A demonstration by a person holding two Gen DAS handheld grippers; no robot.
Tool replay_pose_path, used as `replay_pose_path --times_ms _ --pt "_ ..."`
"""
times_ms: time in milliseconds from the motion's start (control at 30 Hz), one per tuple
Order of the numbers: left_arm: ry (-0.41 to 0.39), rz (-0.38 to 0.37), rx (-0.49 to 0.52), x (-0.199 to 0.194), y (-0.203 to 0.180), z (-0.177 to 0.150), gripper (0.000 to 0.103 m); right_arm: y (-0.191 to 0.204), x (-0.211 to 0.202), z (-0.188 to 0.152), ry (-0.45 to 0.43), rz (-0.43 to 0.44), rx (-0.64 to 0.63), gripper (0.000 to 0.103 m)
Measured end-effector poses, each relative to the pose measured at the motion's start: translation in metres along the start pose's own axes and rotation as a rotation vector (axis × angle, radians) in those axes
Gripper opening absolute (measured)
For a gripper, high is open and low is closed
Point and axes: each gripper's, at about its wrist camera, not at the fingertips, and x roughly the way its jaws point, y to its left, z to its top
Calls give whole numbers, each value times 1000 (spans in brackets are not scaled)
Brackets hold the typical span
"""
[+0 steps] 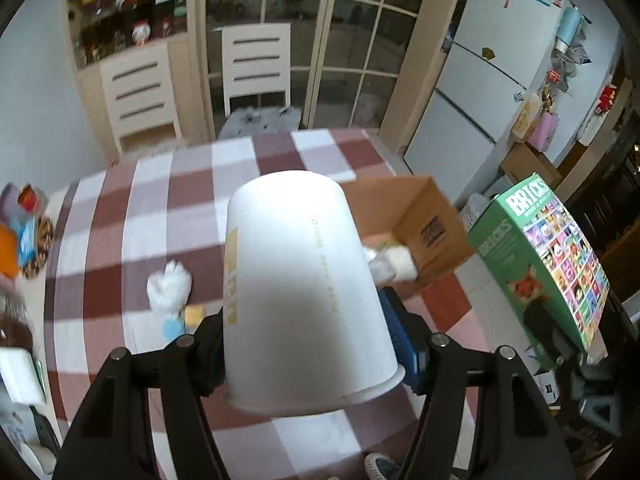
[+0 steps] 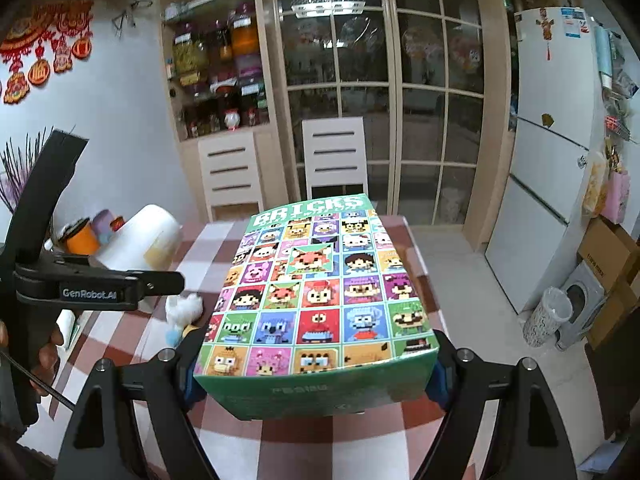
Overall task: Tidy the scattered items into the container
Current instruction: 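Carry the paper cup and BRICKS box over the cardboard box with both tools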
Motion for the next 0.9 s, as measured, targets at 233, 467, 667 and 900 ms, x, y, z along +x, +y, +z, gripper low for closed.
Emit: replay_pose_path --times_ms 233,467,667,900 --pt "10 19 6 12 -23 20 67 -15 2 16 -28 -5 -4 84" --pt "47 36 -9 34 -30 31 67 -30 21 24 -14 5 1 84" --pt "73 52 -22 49 -28 40 67 -36 40 28 4 23 7 84" --pt "115 71 -34 71 -22 47 67 -42 58 28 33 31 18 84"
